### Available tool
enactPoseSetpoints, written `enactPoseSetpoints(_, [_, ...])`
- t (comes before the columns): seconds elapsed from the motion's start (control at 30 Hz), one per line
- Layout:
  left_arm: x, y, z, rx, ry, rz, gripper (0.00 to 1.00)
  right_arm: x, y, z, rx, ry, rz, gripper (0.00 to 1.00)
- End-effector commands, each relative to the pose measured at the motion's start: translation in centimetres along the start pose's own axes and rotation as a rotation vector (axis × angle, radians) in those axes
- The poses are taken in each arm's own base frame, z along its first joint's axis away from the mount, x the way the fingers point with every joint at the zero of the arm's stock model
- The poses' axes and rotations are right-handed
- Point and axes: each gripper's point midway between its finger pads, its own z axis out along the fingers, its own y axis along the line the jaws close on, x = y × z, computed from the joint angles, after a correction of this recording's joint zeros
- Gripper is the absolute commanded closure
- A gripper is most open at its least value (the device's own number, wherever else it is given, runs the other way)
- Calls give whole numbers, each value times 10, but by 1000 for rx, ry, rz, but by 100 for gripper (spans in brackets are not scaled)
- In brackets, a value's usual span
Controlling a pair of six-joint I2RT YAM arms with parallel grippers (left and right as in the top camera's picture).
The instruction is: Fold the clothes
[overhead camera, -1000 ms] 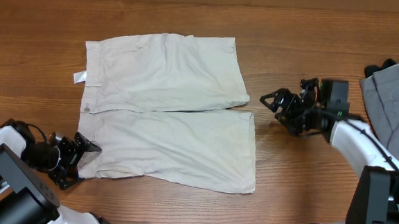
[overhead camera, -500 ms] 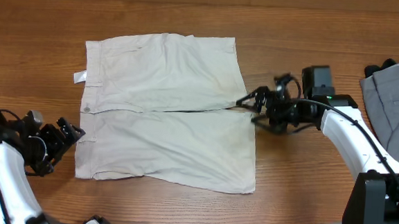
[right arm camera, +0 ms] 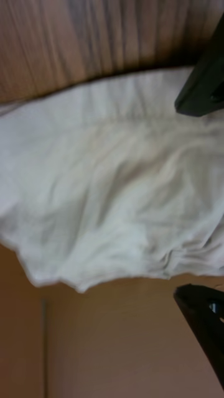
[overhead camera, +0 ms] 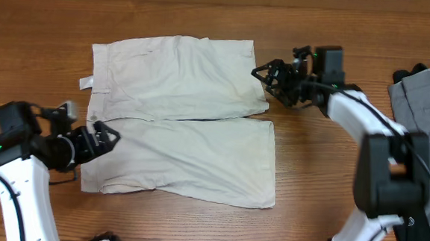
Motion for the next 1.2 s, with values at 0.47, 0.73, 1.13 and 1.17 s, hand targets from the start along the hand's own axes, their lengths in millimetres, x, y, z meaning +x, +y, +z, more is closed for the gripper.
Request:
enactPoseSetpoints(0.47, [21, -83, 2, 306, 79, 186, 0, -102, -15, 61, 69, -122, -126, 27])
enactPoseSetpoints(0.73, [24, -85, 3, 310, 91, 194, 0, -113, -12, 77, 33, -176, -194, 13])
enactPoseSetpoints(1.13, [24, -85, 3, 310, 90, 194, 0, -90, -29, 113, 88, -138, -184, 37])
enactPoseSetpoints(1.17, [24, -85, 3, 310, 90, 194, 0, -89, -30, 114, 95, -139, -184, 43])
